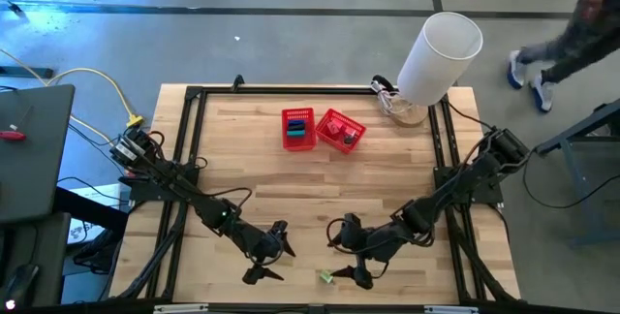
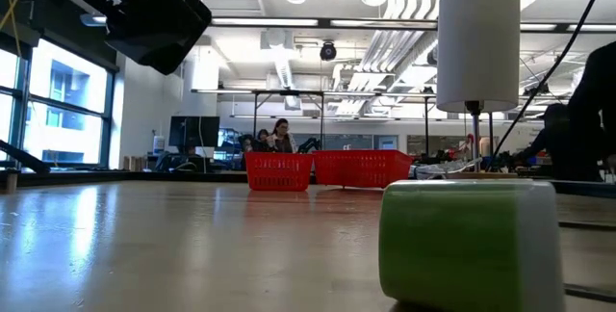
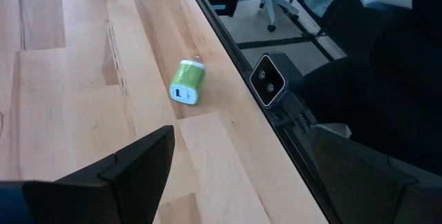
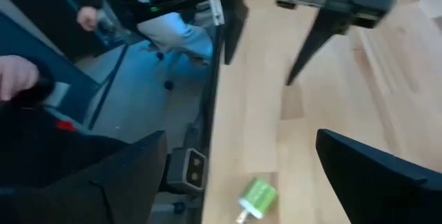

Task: Pick & Place Office items
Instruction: Put the green charger adapter into the right red bin

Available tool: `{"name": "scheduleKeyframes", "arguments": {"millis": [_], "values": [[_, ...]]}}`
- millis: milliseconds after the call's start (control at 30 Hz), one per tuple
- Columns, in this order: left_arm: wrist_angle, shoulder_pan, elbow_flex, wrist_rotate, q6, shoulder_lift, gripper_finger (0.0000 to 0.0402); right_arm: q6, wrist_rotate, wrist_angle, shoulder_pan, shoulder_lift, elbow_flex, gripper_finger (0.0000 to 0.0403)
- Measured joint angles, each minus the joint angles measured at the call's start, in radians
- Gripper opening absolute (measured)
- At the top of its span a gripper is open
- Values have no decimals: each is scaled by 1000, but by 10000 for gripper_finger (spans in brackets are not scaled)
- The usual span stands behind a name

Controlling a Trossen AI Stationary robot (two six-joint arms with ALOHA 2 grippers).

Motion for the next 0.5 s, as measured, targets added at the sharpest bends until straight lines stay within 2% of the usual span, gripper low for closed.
{"name": "scheduleKeyframes", "arguments": {"millis": [300, 500], "values": [[1, -15, 0, -1, -1, 0, 331, -102, -4, 123, 41, 0, 1, 358], [2, -25, 0, -1, -3, 0, 331, -168, 68, 69, 79, 29, 120, 358]]}}
